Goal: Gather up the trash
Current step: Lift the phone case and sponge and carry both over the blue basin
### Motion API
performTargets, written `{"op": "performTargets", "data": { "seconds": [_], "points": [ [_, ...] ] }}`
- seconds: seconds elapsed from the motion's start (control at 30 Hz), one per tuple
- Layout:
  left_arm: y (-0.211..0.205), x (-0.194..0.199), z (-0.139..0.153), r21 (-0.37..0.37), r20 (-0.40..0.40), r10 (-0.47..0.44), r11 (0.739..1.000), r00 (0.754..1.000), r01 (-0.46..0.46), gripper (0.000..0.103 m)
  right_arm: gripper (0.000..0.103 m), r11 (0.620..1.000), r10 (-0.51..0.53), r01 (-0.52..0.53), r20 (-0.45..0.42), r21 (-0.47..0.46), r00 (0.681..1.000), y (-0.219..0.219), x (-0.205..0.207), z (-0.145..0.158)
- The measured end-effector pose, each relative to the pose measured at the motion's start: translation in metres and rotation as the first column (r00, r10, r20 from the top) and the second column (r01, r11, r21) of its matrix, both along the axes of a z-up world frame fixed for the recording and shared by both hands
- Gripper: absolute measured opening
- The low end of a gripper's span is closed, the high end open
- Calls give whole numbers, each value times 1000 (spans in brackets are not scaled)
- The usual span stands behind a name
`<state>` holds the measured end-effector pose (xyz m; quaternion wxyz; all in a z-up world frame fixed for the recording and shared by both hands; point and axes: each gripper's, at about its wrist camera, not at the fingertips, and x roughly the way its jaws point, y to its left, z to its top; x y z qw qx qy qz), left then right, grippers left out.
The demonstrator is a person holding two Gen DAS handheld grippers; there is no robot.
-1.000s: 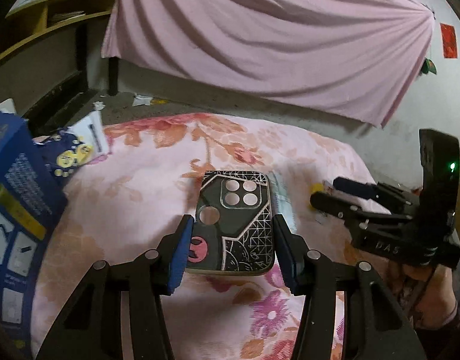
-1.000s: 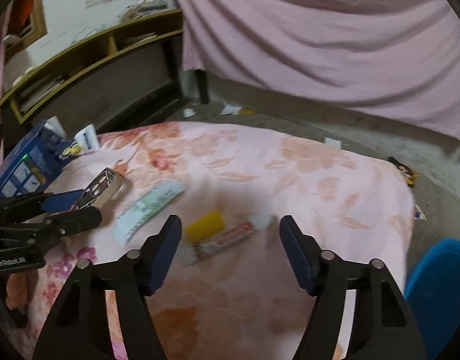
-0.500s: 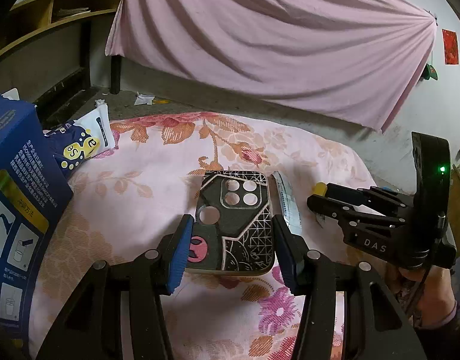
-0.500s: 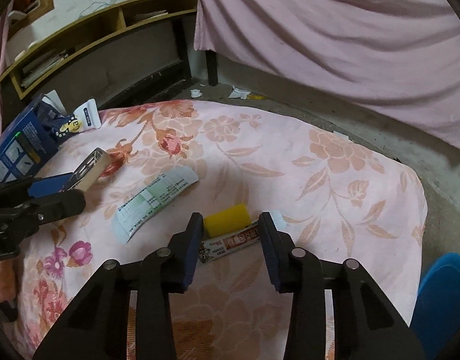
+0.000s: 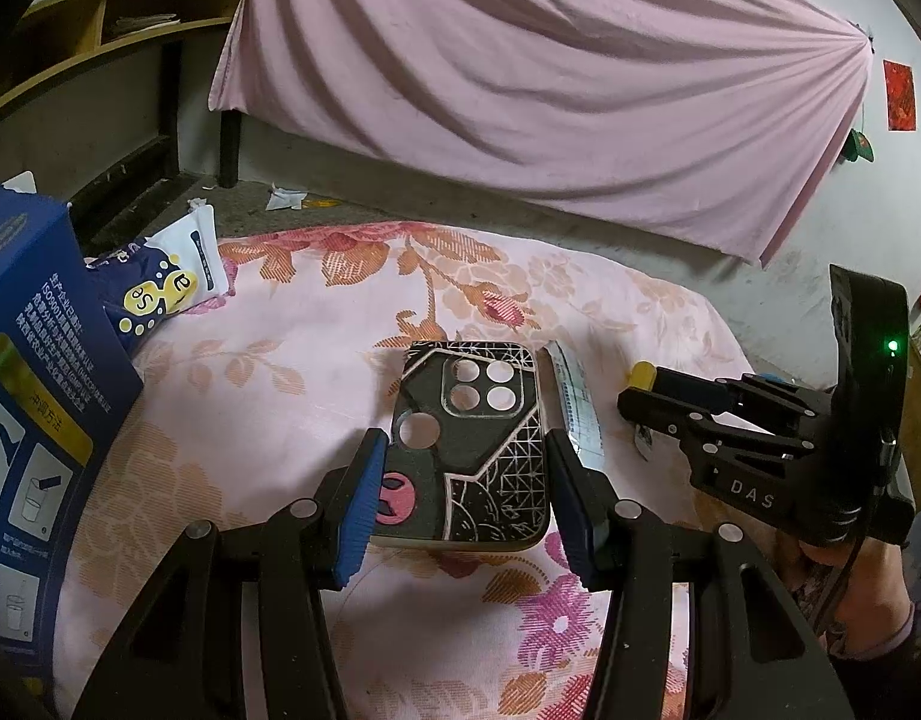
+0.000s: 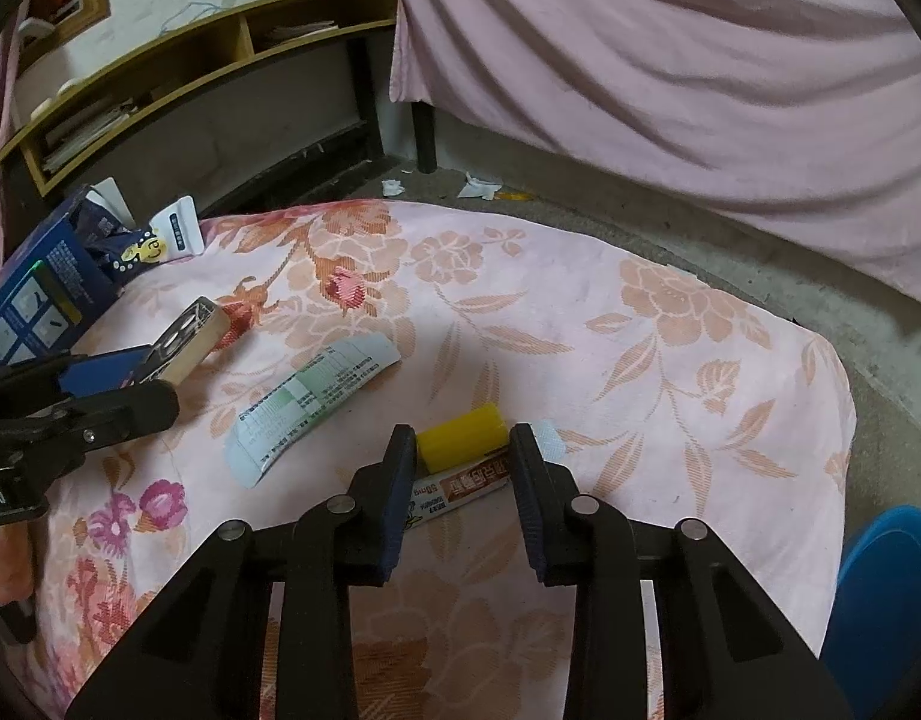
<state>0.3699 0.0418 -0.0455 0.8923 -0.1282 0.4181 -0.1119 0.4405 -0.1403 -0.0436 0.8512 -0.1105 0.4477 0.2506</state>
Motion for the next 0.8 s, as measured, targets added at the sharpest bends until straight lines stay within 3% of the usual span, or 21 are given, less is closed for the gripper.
{"op": "performTargets", "data": {
  "seconds": [0.27,0.43,0.6,0.8],
  "points": [
    [2,-1,0,-25,25,3,1000,1000,-3,46,29,1000,0,1,75,-19,997,4,-11,7],
    [6,-13,12,-49,113,19,999,993,-13,46,29,1000,-1,7,222,-27,975,6,-31,23],
    [-5,-36,30,-57,269,50,998,962,-36,46,29,1000,-13,21,400,-16,916,4,-57,41],
    [-40,-68,62,-15,475,23,1000,879,-18,46,29,996,-70,30,582,79,810,-11,-91,61]
  ]
}}
